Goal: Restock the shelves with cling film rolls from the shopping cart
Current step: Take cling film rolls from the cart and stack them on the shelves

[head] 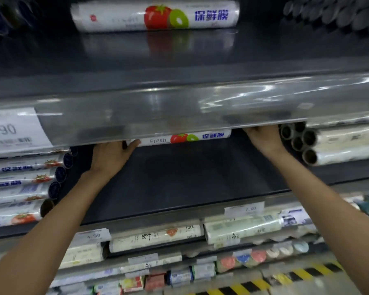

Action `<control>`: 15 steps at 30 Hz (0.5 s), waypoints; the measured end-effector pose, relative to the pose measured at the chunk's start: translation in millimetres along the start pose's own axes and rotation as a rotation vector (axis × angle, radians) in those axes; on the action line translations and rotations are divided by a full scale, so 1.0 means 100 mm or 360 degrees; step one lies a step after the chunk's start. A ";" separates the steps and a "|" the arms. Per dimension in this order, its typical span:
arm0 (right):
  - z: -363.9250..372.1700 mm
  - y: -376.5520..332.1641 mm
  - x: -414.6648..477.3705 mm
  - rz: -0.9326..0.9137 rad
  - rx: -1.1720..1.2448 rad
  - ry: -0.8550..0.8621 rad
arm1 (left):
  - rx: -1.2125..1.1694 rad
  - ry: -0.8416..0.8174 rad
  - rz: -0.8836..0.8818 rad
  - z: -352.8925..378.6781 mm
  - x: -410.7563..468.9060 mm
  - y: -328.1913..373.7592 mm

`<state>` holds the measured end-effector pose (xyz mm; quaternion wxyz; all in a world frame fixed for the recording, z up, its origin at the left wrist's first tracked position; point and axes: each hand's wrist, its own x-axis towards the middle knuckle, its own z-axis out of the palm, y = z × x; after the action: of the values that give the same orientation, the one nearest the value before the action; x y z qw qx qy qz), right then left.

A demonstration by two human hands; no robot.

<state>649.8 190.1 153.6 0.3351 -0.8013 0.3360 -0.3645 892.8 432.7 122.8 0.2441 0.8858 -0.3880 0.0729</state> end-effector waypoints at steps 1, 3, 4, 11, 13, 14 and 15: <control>-0.10 -0.05 -0.25 0.0051 -0.0046 -0.0001 | -0.0062 0.0038 0.0032 -0.09 -0.13 0.06; -0.31 -0.12 -0.88 0.0168 -0.0005 -0.0020 | -0.0165 0.0093 0.0161 -0.25 -0.46 0.23; -0.43 -0.14 -1.24 0.0225 0.0030 -0.0002 | -0.0272 0.0099 0.0230 -0.31 -0.67 0.35; -1.14 -0.28 -3.57 0.0866 0.0166 0.0439 | -0.1084 -0.0871 0.0307 -0.27 -2.22 1.32; -1.27 -0.27 -4.10 0.1042 0.0169 0.0601 | -0.1103 -0.1096 0.0426 -0.10 -2.48 1.51; -1.32 -0.27 -4.35 0.1106 0.0123 0.0649 | -0.1104 -0.1184 0.0517 -0.02 -2.60 1.63; -1.37 -0.26 -4.56 0.1146 0.0048 0.0670 | -0.1090 -0.1262 0.0594 0.06 -2.70 1.72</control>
<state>314.2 521.6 80.3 0.3768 -0.5357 0.6504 -0.3846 581.9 506.3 96.1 0.3364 0.6316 -0.6020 -0.3543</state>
